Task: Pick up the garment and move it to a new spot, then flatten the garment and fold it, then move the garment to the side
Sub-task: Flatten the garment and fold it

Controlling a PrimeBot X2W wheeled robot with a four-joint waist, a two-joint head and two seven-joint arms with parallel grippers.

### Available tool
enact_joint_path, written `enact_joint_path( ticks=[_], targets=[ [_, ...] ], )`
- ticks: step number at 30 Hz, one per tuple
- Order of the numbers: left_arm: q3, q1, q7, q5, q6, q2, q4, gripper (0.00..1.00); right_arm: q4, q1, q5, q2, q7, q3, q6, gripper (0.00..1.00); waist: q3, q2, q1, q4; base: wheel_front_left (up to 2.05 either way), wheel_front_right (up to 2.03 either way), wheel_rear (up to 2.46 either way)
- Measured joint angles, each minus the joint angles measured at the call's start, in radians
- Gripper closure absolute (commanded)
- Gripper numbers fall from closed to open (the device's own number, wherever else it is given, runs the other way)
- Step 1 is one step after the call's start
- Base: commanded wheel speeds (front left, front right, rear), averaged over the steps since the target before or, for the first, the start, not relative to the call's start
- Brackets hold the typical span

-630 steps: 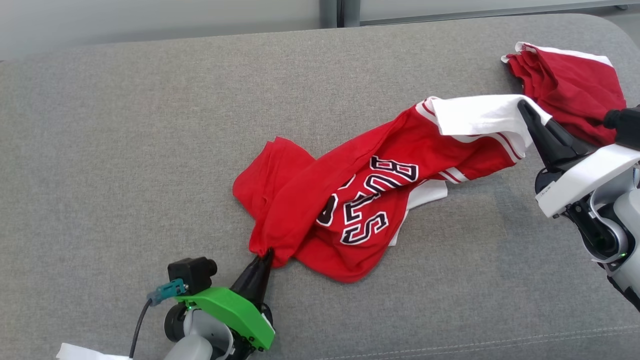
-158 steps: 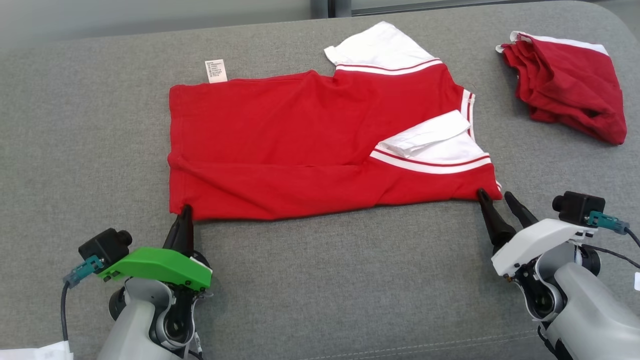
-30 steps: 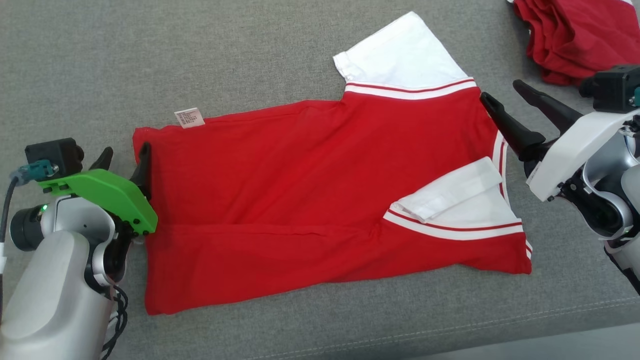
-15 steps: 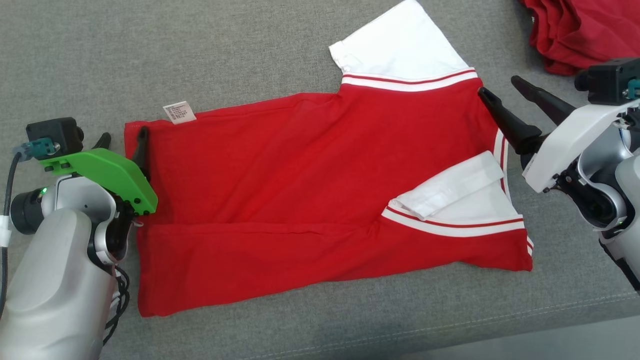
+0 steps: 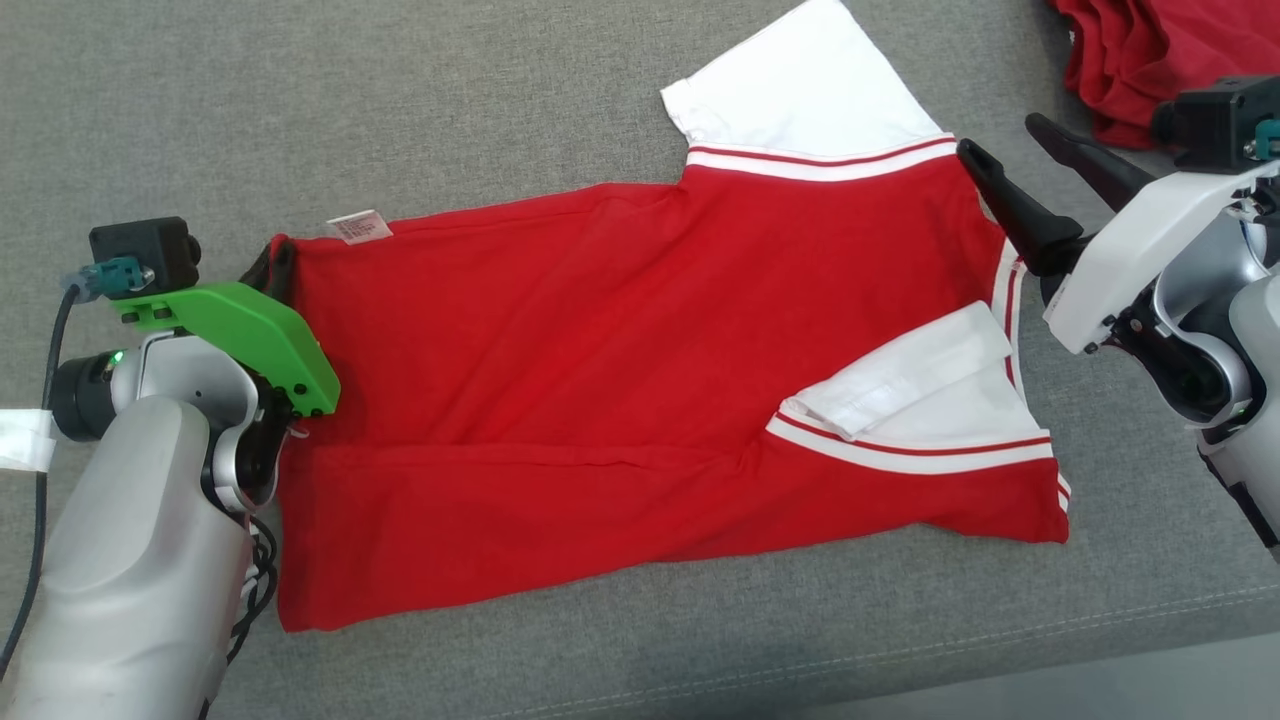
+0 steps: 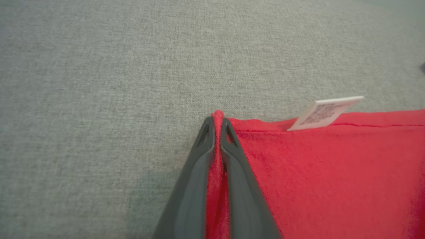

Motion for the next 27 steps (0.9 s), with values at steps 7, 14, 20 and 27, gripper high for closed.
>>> enact_joint_path(
  ticks=[7, 14, 20, 27],
  targets=[
    [0.000, -0.008, -0.057, 0.000, -0.020, -0.036, 0.022, 1.00, 0.045, -0.029, -0.009, 0.005, -0.005, 0.001, 0.006, 0.00, -0.007, 0.0000, 0.0000, 0.015, 0.00, 0.00, 0.00],
    [-0.017, -0.008, -0.166, 0.007, -0.048, -0.091, -0.021, 1.00, 0.121, -0.143, -0.012, -0.017, 0.044, -0.015, 0.006, 0.00, -0.007, 0.0000, 0.0000, 0.067, 0.00, 0.00, 0.00],
    [-0.046, -0.008, -0.227, 0.016, -0.074, -0.143, -0.054, 1.00, 0.202, -0.204, -0.012, -0.032, 0.097, -0.021, 0.002, 0.00, 0.006, 0.0000, 0.0000, 0.127, 0.00, 0.00, 0.00],
    [-0.070, -0.008, -0.279, 0.016, -0.091, -0.163, -0.087, 1.00, 0.271, -0.279, -0.018, -0.033, 0.158, -0.016, -0.006, 0.00, 0.035, 0.0000, 0.0000, 0.199, 0.00, 0.00, 0.00]
  ],
)
